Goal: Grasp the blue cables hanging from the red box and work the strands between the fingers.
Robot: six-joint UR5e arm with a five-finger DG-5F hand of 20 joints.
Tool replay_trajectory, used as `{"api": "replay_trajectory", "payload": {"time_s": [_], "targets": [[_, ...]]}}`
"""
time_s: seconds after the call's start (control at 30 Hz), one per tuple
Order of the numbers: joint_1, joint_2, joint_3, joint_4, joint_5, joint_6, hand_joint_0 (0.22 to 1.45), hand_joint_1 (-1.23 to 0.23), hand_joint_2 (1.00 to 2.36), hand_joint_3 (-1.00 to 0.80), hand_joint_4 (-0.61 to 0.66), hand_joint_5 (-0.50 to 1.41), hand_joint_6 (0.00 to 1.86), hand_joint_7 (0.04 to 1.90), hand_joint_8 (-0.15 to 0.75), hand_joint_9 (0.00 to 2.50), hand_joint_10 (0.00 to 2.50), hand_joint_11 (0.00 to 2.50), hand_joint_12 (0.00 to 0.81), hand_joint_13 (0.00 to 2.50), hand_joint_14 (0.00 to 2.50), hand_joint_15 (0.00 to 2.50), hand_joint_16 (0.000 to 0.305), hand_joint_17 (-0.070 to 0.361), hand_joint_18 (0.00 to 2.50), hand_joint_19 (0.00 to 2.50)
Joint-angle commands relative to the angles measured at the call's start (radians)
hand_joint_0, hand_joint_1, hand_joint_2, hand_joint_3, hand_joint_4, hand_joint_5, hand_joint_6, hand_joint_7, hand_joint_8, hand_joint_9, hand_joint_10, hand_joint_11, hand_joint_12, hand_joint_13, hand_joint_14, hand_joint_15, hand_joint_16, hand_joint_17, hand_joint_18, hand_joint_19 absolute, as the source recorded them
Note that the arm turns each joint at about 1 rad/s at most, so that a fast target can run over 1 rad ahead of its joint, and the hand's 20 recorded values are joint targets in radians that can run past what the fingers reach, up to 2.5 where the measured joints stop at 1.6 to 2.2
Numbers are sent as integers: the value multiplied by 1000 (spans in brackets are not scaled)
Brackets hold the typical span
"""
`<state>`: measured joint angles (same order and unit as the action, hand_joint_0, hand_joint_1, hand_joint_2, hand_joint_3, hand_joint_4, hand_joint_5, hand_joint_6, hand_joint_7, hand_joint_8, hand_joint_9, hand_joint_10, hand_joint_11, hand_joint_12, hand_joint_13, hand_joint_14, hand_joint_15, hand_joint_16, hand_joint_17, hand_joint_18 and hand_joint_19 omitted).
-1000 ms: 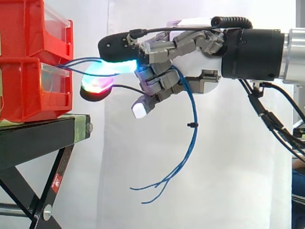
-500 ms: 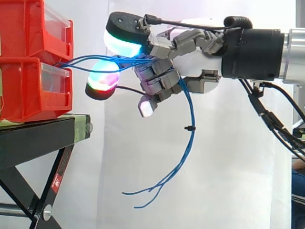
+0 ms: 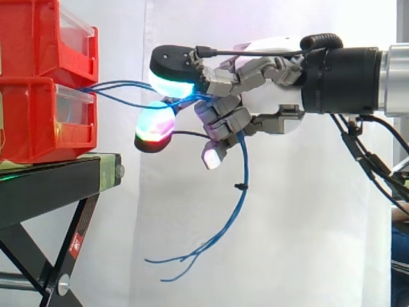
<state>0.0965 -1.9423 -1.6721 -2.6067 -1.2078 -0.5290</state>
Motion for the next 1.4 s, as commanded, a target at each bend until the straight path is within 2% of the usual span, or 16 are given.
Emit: {"api": "replay_trajectory", "payload": {"time_s": [0.0, 0.3, 0.4, 0.53, 0.73, 1.0, 1.27, 1.37], "targets": [[0, 0, 0, -3, 8, -6, 782, -606, 1004, -892, 299, 483, 14, 1306, 400, 672, 2500, 2312, 479, 767, 2500, 1597, 54, 123, 1117, 751], [0, 0, 0, -1, 5, -6, 791, -610, 1005, -868, 293, 481, 15, 1305, 398, 672, 2500, 2320, 479, 770, 2500, 1612, 53, 120, 1120, 772], [2, 11, 0, 0, 5, -8, 804, -613, 1007, -846, 281, 480, 15, 1306, 390, 670, 2500, 2331, 483, 770, 2500, 1614, 53, 120, 1120, 789], [6, 39, 0, -1, 8, -52, 819, -618, 1008, -809, 276, 480, 15, 1308, 387, 666, 2500, 2302, 482, 769, 2500, 1623, 53, 119, 1119, 810], [6, 40, 0, 7, 8, -69, 842, -623, 1010, -762, 272, 479, 15, 1309, 386, 666, 2500, 2310, 477, 766, 2500, 1623, 52, 116, 1124, 834], [6, 39, 5, 10, 8, -74, 897, -655, 1016, -596, 282, 478, 15, 1319, 390, 669, 2500, 2310, 472, 769, 2500, 1611, 50, 113, 1149, 898], [14, 39, 3, 10, 13, -85, 928, -673, 1020, -464, 314, 465, 15, 1293, 393, 667, 2500, 2321, 474, 781, 2500, 1621, 50, 114, 1197, 982], [17, 39, 3, 10, 14, -85, 935, -672, 1020, -471, 319, 454, 16, 1284, 389, 659, 2500, 2278, 467, 783, 2500, 1620, 51, 114, 1206, 994]]}}
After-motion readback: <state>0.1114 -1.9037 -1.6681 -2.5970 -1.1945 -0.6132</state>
